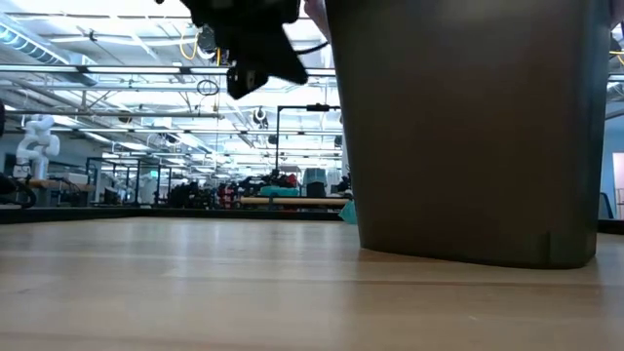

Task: Place trash/remove bag and relplace
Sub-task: Put the pink trash bag into the trash bin

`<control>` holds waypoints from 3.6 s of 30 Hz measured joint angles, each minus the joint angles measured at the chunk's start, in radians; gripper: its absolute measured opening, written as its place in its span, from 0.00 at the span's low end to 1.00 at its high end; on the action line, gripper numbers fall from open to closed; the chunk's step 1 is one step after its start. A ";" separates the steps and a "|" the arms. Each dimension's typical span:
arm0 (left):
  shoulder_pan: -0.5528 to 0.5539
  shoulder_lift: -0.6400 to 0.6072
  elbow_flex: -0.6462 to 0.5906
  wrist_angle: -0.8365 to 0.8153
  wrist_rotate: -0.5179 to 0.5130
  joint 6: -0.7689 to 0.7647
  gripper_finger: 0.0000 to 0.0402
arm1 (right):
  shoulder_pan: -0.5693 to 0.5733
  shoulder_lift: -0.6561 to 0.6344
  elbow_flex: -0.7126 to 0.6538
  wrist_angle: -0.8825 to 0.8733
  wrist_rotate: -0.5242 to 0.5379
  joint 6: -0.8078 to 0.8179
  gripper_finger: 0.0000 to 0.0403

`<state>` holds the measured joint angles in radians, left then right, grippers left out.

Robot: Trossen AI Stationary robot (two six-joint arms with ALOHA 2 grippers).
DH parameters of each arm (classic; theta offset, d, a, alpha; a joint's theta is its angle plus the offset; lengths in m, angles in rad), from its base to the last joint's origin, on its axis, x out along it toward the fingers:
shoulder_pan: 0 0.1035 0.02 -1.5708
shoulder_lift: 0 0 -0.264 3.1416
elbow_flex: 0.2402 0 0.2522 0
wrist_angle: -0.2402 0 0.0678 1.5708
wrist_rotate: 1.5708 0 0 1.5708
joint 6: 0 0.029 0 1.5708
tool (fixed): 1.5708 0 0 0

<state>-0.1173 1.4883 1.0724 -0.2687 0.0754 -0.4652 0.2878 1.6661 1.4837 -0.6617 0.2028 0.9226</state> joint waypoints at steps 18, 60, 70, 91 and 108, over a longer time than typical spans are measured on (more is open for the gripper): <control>-0.038 -0.182 0.001 0.111 0.005 -0.052 0.00 | -0.016 0.000 0.000 -0.002 -0.023 -0.026 0.00; 0.099 -0.093 0.001 -0.124 -0.150 0.082 0.00 | -0.168 0.000 0.000 0.026 -0.123 -0.262 0.00; 0.167 -0.354 0.001 -0.242 -0.233 0.052 0.00 | -0.249 0.000 0.000 0.099 -0.173 -0.345 0.00; 0.257 -0.496 0.001 -0.301 -0.207 0.052 0.00 | -0.336 -0.035 0.144 -0.095 -0.337 -0.446 0.00; 0.207 -0.445 -0.303 0.354 -0.099 -0.191 0.00 | -0.101 -0.111 0.145 -0.363 -0.173 -0.343 0.00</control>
<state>0.0896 1.0433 0.7691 0.0849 -0.0237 -0.6558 0.1871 1.5548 1.6291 -1.0242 0.0298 0.5796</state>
